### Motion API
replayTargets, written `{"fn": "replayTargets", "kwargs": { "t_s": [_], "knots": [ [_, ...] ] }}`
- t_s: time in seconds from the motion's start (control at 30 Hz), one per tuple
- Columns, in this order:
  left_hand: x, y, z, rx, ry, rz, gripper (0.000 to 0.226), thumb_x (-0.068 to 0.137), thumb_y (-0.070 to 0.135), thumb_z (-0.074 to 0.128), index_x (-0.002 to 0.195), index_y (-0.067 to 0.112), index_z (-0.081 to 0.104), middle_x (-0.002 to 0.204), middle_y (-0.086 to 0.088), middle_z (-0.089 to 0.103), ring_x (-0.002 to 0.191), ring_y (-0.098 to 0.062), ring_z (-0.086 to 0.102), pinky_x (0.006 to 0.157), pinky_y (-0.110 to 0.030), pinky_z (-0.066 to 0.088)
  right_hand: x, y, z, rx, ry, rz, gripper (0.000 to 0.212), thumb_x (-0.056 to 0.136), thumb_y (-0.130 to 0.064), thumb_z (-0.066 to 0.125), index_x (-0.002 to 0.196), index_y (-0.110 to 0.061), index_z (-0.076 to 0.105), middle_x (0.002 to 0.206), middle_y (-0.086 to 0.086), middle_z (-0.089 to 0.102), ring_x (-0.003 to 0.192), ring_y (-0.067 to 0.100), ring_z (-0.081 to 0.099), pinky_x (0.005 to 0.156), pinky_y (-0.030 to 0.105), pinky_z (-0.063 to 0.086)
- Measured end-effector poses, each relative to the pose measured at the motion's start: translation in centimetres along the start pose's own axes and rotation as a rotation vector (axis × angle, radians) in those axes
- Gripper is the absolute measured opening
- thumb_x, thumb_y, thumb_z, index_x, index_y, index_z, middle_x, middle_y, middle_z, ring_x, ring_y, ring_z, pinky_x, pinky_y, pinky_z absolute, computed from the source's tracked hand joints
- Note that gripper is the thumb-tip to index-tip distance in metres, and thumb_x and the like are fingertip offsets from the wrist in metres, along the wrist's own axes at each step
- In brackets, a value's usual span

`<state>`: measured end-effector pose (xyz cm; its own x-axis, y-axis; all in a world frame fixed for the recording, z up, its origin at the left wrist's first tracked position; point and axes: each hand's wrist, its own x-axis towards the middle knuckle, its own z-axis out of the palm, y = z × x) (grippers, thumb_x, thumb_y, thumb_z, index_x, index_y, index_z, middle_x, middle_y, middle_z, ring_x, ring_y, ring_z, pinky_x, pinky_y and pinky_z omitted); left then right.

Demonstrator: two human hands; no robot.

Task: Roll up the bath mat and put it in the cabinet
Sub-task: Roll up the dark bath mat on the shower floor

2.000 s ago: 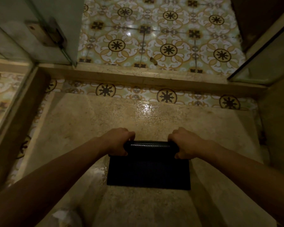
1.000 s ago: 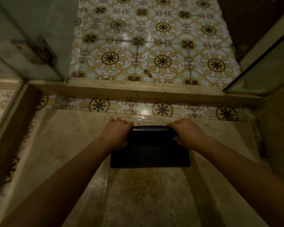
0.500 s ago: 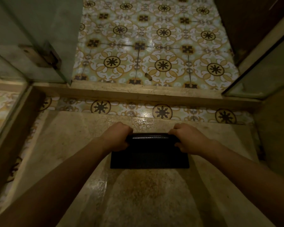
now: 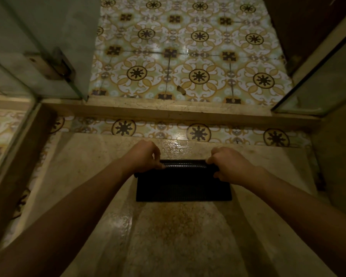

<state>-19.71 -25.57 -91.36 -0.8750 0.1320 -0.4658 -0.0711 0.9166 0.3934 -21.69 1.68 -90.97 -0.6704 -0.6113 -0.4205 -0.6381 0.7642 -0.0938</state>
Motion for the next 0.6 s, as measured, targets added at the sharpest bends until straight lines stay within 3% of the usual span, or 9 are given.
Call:
{"fn": "replayTargets", "kwargs": {
  "t_s": [0.1, 0.2, 0.27, 0.4, 0.5, 0.6],
  "knots": [
    [-0.1, -0.1, 0.2, -0.010, -0.101, 0.030, 0.040, 0.077, 0.030, 0.081, 0.114, 0.019, 0.069, 0.116, 0.000, 0.067, 0.098, -0.016, 0.064, 0.083, -0.033, 0.053, 0.2, 0.5, -0.5, 0.092, -0.030, -0.002, 0.036, 0.084, -0.034, 0.070, 0.117, -0.022, 0.068, 0.107, 0.002, 0.061, 0.102, 0.022, 0.058, 0.078, 0.029, 0.043],
    [-0.1, 0.2, 0.3, 0.081, -0.172, 0.078, 0.037, 0.080, 0.024, 0.078, 0.116, 0.022, 0.070, 0.113, -0.001, 0.069, 0.094, -0.015, 0.063, 0.082, -0.029, 0.050, 0.6, 0.7, -0.8, 0.161, -0.054, 0.046, 0.034, 0.084, -0.031, 0.072, 0.117, -0.022, 0.069, 0.112, 0.003, 0.066, 0.105, 0.022, 0.060, 0.081, 0.029, 0.045],
    [0.0, 0.4, 0.3, 0.094, -0.186, 0.075, 0.036, 0.079, 0.020, 0.079, 0.114, 0.022, 0.071, 0.108, -0.002, 0.070, 0.090, -0.014, 0.064, 0.080, -0.028, 0.051, 0.7, 0.4, -0.7, 0.180, -0.071, 0.089, 0.042, 0.082, -0.031, 0.075, 0.121, -0.021, 0.064, 0.116, 0.005, 0.065, 0.107, 0.022, 0.058, 0.082, 0.030, 0.044],
    [-0.3, 0.6, 1.1, 0.168, -0.137, 0.105, 0.047, 0.072, 0.021, 0.083, 0.115, 0.023, 0.063, 0.111, -0.001, 0.066, 0.102, -0.020, 0.061, 0.085, -0.032, 0.052, 0.6, -0.1, 0.1, 0.194, -0.122, 0.104, 0.068, 0.075, -0.036, 0.080, 0.135, -0.020, 0.053, 0.127, 0.006, 0.061, 0.115, 0.024, 0.056, 0.092, 0.035, 0.046],
    [-1.1, 0.6, 2.3, 0.237, -0.112, 0.131, 0.055, 0.069, 0.030, 0.083, 0.118, 0.028, 0.058, 0.113, -0.002, 0.054, 0.101, -0.021, 0.056, 0.083, -0.033, 0.052, 0.4, -0.8, 1.2, 0.132, -0.121, 0.056, 0.055, 0.071, -0.037, 0.080, 0.120, -0.019, 0.062, 0.112, 0.006, 0.060, 0.105, 0.025, 0.057, 0.080, 0.032, 0.046],
    [-1.8, 0.2, 2.9, 0.276, -0.105, 0.171, 0.057, 0.071, 0.033, 0.081, 0.121, 0.027, 0.055, 0.119, -0.004, 0.051, 0.103, -0.023, 0.055, 0.082, -0.030, 0.049, 0.2, -1.2, 1.5, 0.084, -0.096, 0.056, 0.059, 0.067, -0.040, 0.081, 0.117, -0.019, 0.059, 0.110, 0.005, 0.054, 0.100, 0.024, 0.054, 0.072, 0.030, 0.042]
  ]
}}
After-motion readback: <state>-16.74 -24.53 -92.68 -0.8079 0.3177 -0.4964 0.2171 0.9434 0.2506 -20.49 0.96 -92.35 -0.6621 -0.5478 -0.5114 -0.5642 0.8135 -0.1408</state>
